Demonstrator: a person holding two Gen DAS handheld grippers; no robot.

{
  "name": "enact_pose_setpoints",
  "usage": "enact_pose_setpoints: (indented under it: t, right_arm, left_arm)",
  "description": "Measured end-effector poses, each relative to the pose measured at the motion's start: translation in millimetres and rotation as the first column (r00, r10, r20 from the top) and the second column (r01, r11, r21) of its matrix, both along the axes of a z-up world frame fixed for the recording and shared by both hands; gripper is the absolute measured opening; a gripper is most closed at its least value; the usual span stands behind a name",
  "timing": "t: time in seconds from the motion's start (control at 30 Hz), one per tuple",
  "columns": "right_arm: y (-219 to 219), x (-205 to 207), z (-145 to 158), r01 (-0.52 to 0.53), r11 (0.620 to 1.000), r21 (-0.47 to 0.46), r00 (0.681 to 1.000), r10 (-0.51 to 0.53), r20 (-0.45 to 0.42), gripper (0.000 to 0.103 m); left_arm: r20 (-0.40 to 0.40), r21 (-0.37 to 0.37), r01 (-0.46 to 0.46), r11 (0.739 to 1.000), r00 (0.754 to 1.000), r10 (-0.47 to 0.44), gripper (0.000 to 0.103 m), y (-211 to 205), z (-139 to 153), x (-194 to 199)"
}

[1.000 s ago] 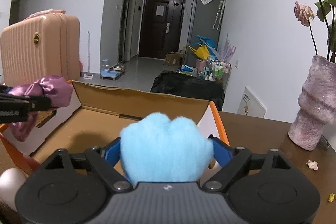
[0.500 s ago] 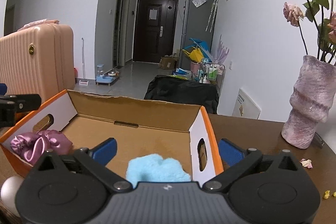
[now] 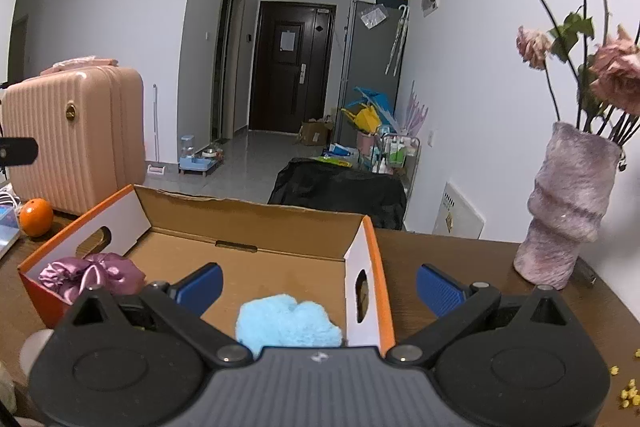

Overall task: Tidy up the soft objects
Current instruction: 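Withdraw both tools from the box back toward the remaining items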

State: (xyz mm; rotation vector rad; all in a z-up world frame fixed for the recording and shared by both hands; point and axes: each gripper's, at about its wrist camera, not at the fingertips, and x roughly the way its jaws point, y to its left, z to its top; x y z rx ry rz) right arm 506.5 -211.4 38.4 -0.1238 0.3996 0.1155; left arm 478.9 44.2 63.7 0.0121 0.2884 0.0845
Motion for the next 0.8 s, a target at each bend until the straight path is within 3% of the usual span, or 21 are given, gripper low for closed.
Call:
enact_pose_setpoints:
  t: [0.3, 0.8]
  right_arm:
    - [-3, -30, 10, -0.004, 1.0, -0.006, 0.999, 0.005, 0.035, 0.103]
    - [-11, -85, 15, 0.008, 1.0, 0.009, 0.999, -0.008, 0.034, 0.103]
  left_arm:
    - [0.046, -0.013, -0.01, 1.0, 0.999, 0.011, 0.103, 12, 16, -36]
    - [0.035, -0.015, -0.002, 1.0, 0.999, 0.003, 0.103, 16, 22, -90]
